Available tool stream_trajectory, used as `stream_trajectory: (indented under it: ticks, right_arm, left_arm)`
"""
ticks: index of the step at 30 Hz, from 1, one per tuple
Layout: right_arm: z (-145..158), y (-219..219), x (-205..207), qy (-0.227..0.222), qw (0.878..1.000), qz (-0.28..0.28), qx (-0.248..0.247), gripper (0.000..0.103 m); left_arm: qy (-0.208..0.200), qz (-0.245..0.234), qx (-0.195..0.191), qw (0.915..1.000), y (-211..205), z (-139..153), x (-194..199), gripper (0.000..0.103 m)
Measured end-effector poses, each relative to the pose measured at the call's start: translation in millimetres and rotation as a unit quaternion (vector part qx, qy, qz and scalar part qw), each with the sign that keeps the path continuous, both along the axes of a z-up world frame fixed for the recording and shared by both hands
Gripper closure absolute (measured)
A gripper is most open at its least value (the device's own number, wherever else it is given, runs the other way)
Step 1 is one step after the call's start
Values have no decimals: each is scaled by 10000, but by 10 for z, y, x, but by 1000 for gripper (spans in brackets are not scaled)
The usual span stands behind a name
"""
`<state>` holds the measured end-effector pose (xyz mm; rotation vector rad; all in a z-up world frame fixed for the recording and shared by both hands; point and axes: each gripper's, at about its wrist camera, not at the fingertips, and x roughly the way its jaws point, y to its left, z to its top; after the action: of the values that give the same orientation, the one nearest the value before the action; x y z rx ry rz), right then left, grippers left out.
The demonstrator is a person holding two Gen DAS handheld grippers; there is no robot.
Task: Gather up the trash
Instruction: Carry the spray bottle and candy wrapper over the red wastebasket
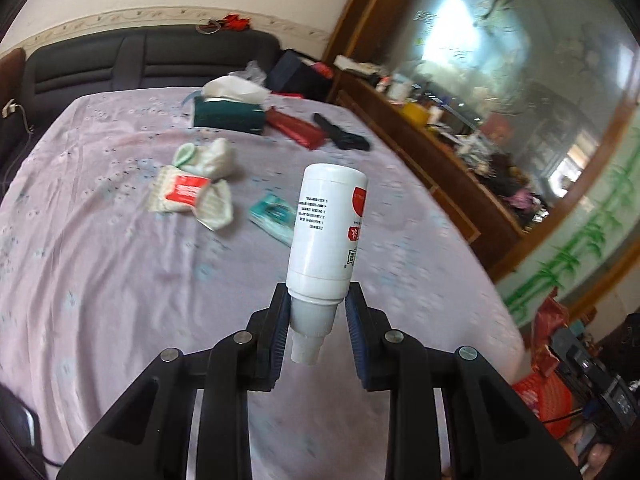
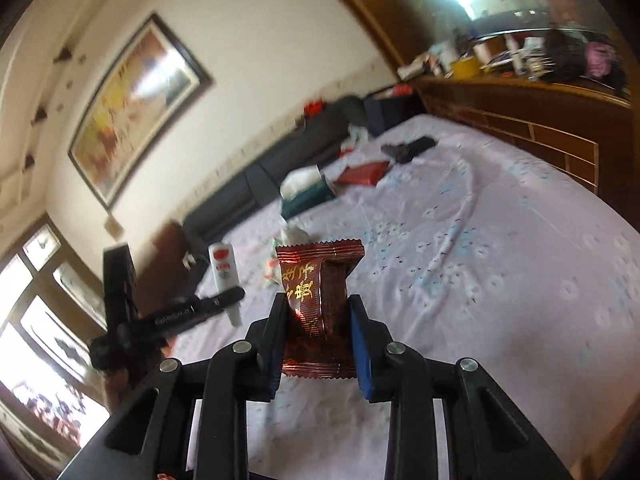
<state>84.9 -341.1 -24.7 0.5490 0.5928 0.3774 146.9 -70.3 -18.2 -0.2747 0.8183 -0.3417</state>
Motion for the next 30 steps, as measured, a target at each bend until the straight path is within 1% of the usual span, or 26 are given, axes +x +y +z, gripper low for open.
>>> stream_trajectory:
  ticks: [1,3,7,9,20,24,30]
  right_arm:
    - [27,-37,-105,-63,10000,-61,37,72]
    - [92,-116,-351,-166,9993,-341,-49,72]
    - [214,-197,-677,-309,9976,-567,-241,72]
    - [263,-226,-791,-395,9962,-672,-394,72]
    - [462,-491,-1431,-690,9878,-1289,-543,72]
    - [538,-611,-1699,-836,9839,-1494,-520,72]
    - [674,-715,-1989,-989,9782,-1723,-599,72]
  left_arm:
    - [-22,-43,-33,10000,-23,24,-61,76]
    - [-113,-169,-99,9997,-102,117,-240,76]
    - [-372,-261,26,9990,-231,306,-511,76]
    - [-488,-263,92,9984,-266,380,-593,76]
    - [-958,-558,361,9932,-647,676,-1113,76]
    - [-1106,-635,368,9912,-742,765,-1253,76]
    - [-1296,-792,381,9877,-869,874,-1462,76]
